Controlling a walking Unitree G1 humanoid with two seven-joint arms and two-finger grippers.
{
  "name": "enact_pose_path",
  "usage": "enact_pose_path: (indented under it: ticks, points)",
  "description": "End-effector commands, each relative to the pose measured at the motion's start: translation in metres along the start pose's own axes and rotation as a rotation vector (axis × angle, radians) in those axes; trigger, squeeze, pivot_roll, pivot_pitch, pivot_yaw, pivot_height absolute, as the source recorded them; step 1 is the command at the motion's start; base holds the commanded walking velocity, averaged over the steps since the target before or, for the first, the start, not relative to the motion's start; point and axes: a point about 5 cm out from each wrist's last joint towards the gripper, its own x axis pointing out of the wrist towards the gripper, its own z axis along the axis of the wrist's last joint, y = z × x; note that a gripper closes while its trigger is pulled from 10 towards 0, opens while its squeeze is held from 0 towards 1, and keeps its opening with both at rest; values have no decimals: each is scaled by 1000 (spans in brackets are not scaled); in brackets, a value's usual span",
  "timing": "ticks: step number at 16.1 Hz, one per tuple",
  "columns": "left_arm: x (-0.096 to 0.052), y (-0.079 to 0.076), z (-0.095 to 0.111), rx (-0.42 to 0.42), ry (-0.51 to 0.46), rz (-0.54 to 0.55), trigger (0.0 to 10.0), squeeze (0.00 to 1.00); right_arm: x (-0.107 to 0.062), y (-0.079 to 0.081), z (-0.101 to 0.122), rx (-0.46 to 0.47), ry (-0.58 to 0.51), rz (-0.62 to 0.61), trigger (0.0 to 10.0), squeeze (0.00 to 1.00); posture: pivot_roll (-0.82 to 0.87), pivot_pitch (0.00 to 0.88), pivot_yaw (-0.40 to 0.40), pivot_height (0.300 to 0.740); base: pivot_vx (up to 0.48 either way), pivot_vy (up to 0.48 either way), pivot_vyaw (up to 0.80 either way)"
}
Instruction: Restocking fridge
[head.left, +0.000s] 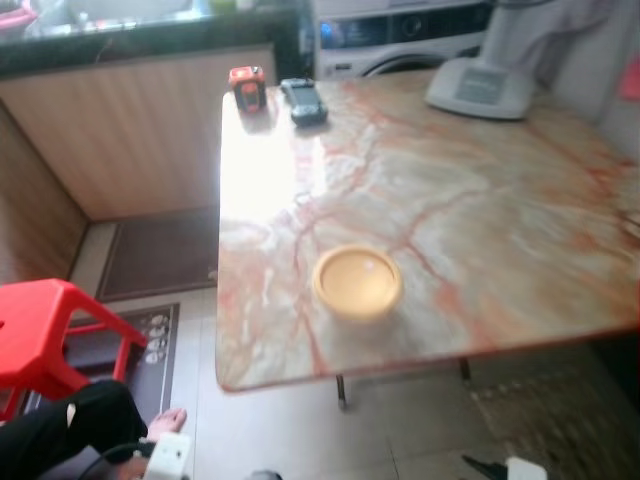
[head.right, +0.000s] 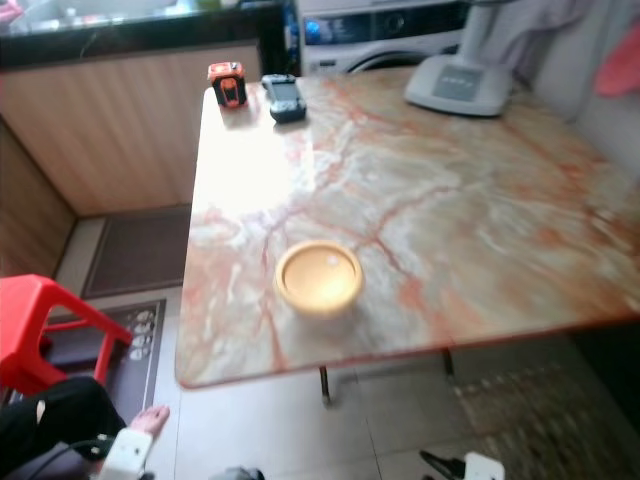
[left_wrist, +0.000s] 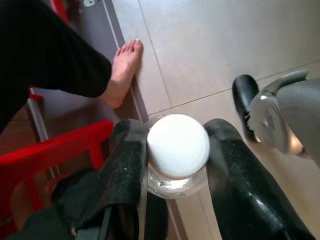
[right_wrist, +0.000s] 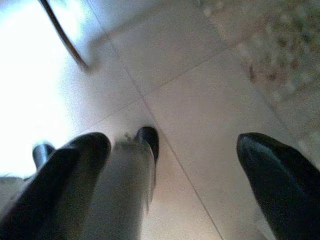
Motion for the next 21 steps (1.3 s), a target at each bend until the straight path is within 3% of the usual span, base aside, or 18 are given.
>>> enact_pose_path:
  ticks: [1, 6, 8, 10, 16, 21]
  points:
    - [-4, 0, -15, 0, 46, 0, 10000, 0, 2, 2, 7, 2, -17, -1, 10000, 0, 171, 78, 44, 740, -322, 0, 0]
    - [-3, -1, -14, 23, 58, -3, 10000, 0, 2, 2, 8, -2, -21, -12, 10000, 0, 173, 90, 54, 740, -193, 0, 0]
    - [-2, 2, -12, -14, 54, 16, 10000, 0, 3, 3, 8, -5, -20, -11, 10000, 0, 159, 103, 65, 740, 0, 0, 0]
    - [-2, -1, -12, 26, 65, -13, 10000, 0, 3, 5, 10, 26, -38, -24, 10000, 0, 107, 120, 90, 740, 0, 0, 0]
    - [-1, 1, -9, 9, 60, -10, 10000, 0, 4, 5, 10, 65, -23, -63, 10000, 0, 129, 128, 79, 740, 0, 0, 0]
    - [-1, 3, -8, 11, 65, -10, 10000, 0, 4, 5, 10, 58, -18, -62, 10000, 0, 128, 134, 82, 740, 0, 0, -728]
